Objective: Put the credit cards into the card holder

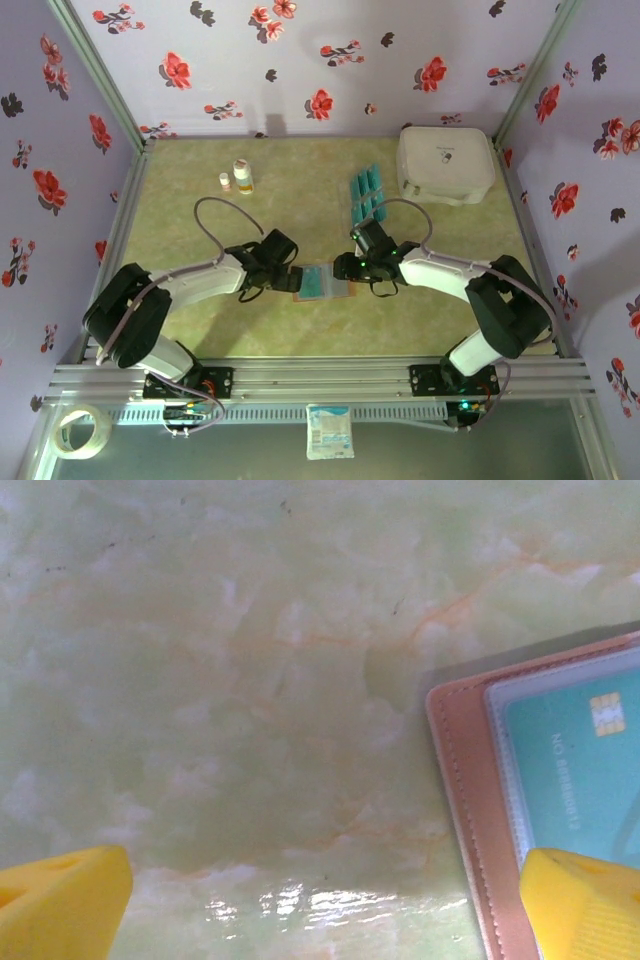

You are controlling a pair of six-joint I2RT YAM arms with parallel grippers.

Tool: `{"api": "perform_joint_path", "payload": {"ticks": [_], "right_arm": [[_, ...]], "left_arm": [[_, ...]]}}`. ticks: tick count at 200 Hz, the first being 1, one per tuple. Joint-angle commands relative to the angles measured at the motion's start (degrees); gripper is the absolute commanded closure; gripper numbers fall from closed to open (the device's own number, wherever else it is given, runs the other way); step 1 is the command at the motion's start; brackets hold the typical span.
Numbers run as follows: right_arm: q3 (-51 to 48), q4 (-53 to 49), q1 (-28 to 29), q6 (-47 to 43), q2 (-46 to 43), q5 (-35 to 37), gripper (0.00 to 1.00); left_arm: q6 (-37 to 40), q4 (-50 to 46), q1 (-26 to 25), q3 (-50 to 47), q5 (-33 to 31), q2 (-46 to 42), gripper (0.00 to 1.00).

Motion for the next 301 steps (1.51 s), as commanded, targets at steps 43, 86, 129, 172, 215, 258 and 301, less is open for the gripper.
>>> {"api": "perform_joint_path", "payload": {"ticks": [43, 86, 129, 172, 215, 258, 301], "right_arm": [[-0.27, 1.69, -0.18, 1.35, 1.51, -0.90, 0.52], [-0.40, 2.74, -0.18, 1.76, 2.87, -1.76, 0.53], [-0.91, 4.08, -0.09, 2.31, 4.65, -2.82, 0.53], [-1.39, 6.33, 0.00, 3.52, 6.05, -4.75, 0.53], [-0.63, 7.61, 0.77, 4.42, 6.65, -6.88, 0.56], [0.27, 8.36, 1.73, 5.63, 5.62, -7.93, 0.59], [1.47, 7.47, 2.89, 6.37, 3.10, -7.68, 0.59]], "left_arm": [[-1.34, 1.74, -0.32, -2.65, -0.86, 0.13, 0.00], [-1.14, 2.20, -0.40, -2.67, -0.85, 1.54, 0.00], [-1.03, 2.79, -0.43, -3.09, -0.91, 2.47, 0.00], [-0.95, 3.43, -0.49, -3.20, -0.82, 3.32, 0.00], [-0.85, 3.77, -0.54, -3.20, -0.70, 3.85, 0.00], [-0.95, 4.05, -0.49, -3.37, -0.61, 3.94, 0.00], [-1.09, 4.07, -0.58, -3.53, -0.60, 3.44, 0.00]]}}
